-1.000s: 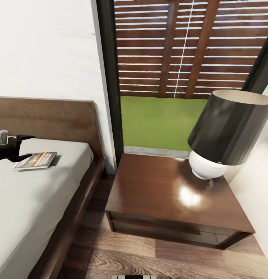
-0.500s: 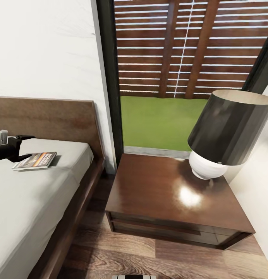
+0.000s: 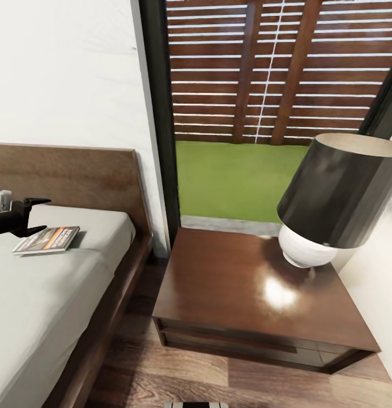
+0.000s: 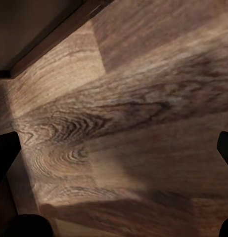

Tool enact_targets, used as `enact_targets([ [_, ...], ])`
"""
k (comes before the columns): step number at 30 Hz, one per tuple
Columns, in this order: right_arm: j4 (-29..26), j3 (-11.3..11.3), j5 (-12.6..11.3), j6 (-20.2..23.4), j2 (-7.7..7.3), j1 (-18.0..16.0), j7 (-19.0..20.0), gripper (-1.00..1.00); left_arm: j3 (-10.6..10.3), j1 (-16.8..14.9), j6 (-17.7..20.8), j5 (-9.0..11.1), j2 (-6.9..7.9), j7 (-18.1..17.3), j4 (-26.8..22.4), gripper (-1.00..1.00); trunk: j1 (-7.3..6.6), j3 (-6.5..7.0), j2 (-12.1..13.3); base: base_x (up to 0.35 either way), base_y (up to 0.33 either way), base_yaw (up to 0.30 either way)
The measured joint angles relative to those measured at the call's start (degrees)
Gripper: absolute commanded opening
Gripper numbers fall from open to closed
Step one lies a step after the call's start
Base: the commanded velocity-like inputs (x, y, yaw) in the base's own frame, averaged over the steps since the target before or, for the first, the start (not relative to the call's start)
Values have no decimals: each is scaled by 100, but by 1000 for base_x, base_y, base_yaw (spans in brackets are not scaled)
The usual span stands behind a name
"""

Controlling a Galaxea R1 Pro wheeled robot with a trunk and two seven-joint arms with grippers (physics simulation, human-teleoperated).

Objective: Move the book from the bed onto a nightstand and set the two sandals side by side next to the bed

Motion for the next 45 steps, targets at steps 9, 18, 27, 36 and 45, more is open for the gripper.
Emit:
enact_targets([
  [9,0,4,0,3,0,0,0,100,0,0,0,1,0,0,1,100,0,0,0,160,0,0],
  [18,0,-2,0,2,0,0,0,100,0,0,0,-3,6,0,-1,100,1,0,0,75,0,0],
  [27,0,-2,2,-2,0,0,2,100,0,0,0,-3,11,4,0,100,2,0,0,10,0,0],
  [36,0,3,8,1,0,0,10,100,0,0,0,-3,9,6,2,100,2,0,0,1,0,0],
  [45,-6,10,29,6,0,0,17,100,0,4,0,-3,9,8,1,100,2,0,0,0,0,0],
])
